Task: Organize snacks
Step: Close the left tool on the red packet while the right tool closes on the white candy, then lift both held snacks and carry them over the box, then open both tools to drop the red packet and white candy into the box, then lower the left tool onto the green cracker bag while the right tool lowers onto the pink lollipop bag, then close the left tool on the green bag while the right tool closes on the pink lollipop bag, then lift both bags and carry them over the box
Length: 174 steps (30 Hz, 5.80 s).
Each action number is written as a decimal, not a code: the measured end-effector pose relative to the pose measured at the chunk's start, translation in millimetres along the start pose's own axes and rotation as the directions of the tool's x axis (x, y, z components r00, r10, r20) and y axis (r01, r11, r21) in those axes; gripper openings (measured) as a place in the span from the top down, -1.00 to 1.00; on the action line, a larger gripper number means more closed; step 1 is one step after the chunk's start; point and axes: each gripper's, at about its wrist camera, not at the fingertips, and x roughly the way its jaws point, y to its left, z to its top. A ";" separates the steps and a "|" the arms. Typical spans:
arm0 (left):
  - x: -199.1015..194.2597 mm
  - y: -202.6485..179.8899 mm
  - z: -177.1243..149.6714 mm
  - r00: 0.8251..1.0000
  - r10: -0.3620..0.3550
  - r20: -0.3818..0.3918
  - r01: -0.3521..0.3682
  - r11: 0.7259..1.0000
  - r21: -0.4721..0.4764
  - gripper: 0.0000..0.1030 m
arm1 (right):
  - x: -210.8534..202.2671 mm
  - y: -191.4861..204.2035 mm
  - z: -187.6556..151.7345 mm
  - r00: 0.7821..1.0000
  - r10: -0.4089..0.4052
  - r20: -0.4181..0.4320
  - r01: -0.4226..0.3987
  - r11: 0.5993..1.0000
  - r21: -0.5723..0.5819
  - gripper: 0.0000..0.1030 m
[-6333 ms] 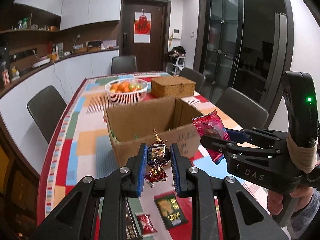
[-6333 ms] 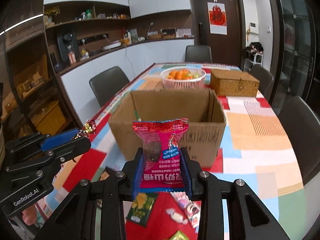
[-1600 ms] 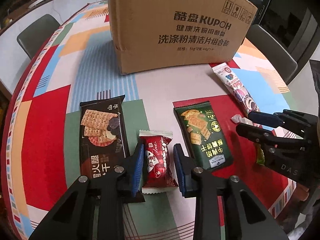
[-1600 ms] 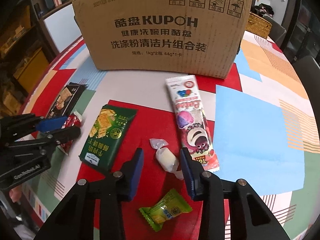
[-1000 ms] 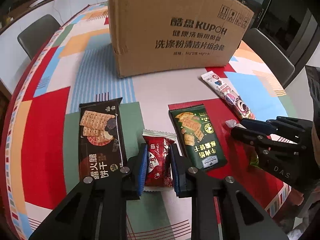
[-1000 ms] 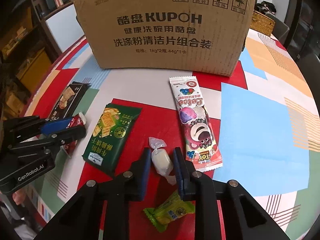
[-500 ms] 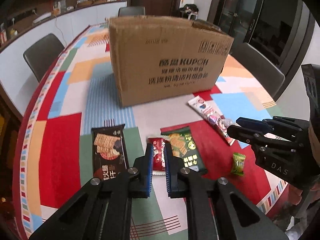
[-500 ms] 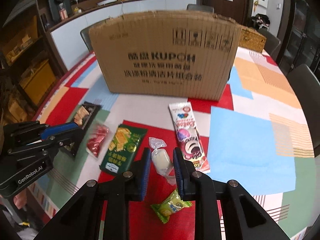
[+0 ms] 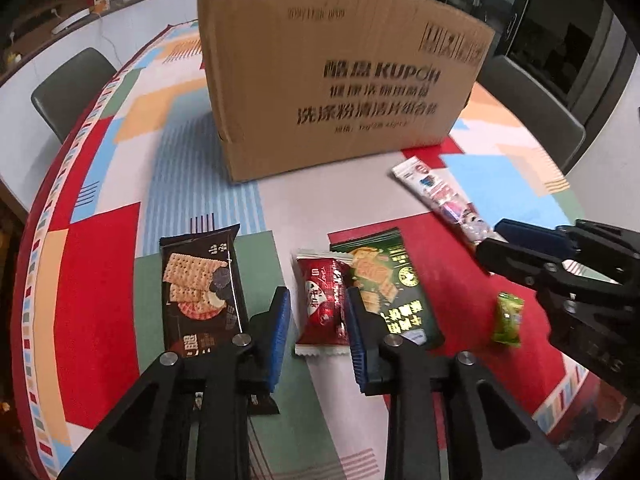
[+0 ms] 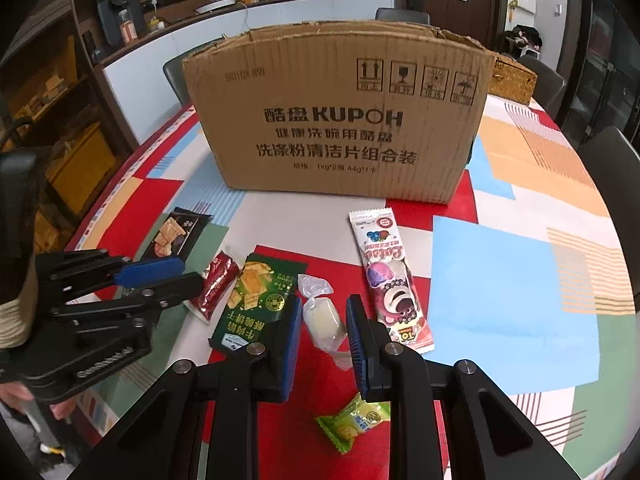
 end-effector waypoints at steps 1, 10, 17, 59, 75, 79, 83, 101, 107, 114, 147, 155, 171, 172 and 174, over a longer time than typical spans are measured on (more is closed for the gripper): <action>3.5 -0.9 0.3 1.000 0.001 -0.007 -0.001 1.000 0.004 0.46 | 1.5 0.1 -0.1 1.000 0.000 -0.002 0.000 1.000 0.000 0.53; 22.5 -6.5 2.4 0.999 0.034 -0.033 -0.033 0.999 0.025 0.56 | 10.7 -3.7 -1.0 1.000 0.008 -0.018 -0.008 1.000 0.019 0.53; 1.4 -0.5 5.6 1.000 0.007 0.013 -0.007 1.000 -0.013 0.57 | 10.0 -5.3 2.1 1.000 0.019 -0.010 -0.018 0.999 0.027 0.53; -104.4 17.9 157.5 0.911 -0.019 0.413 0.018 1.000 0.006 0.57 | -53.3 -26.6 159.9 0.937 -0.007 0.350 -0.004 1.000 0.031 0.53; -91.5 9.2 165.4 0.915 0.044 0.401 -0.055 0.998 0.017 -0.18 | -33.4 -53.6 175.0 0.939 -0.077 0.334 0.044 0.993 0.107 0.10; -97.9 1.9 143.9 0.916 0.043 0.399 -0.054 0.998 0.016 -0.21 | -42.9 -49.2 151.6 0.938 -0.081 0.338 0.052 0.994 0.096 -0.03; -103.0 -9.0 120.4 0.919 0.030 0.393 -0.047 0.998 0.033 -0.29 | -49.9 -43.8 128.7 0.943 -0.076 0.323 0.057 0.996 0.069 -0.03; -57.0 -44.2 36.7 0.986 0.029 0.167 -0.038 0.998 0.050 -0.36 | -28.3 -52.1 28.3 0.988 -0.064 0.138 0.057 0.997 0.055 -0.03; -26.9 -48.2 22.3 0.997 0.026 0.079 -0.029 0.999 0.042 -0.36 | -14.5 -57.6 2.7 0.996 -0.060 0.065 0.056 0.997 0.060 -0.03; 9.4 -51.5 10.8 0.999 0.050 -0.010 -0.050 0.998 0.026 -0.36 | -0.4 -62.7 -11.5 0.999 -0.050 0.010 0.049 0.996 0.081 -0.03; 22.6 -19.4 6.8 1.000 0.024 0.009 -0.024 0.999 -0.023 0.17 | 55.2 -39.3 8.8 0.993 -0.095 -0.065 0.095 0.995 -0.004 0.15; 14.5 -21.9 10.2 0.999 0.015 0.038 -0.013 1.000 -0.027 0.17 | 47.5 -31.0 6.3 0.994 -0.086 -0.068 0.087 0.996 0.007 0.41; -35.3 -22.1 12.7 0.990 -0.013 0.143 0.017 0.999 -0.029 0.17 | 1.8 -22.3 15.3 0.996 -0.085 0.019 0.084 0.996 0.037 0.41; -39.4 -21.4 13.4 0.988 -0.012 0.153 0.016 0.999 -0.030 0.17 | -1.3 -22.3 15.4 0.996 -0.084 0.026 0.083 0.996 0.037 0.41; -47.6 -21.0 15.0 0.985 -0.012 0.171 0.017 1.000 -0.026 0.17 | -8.3 -20.7 18.5 0.995 -0.084 0.046 0.083 0.996 0.037 0.41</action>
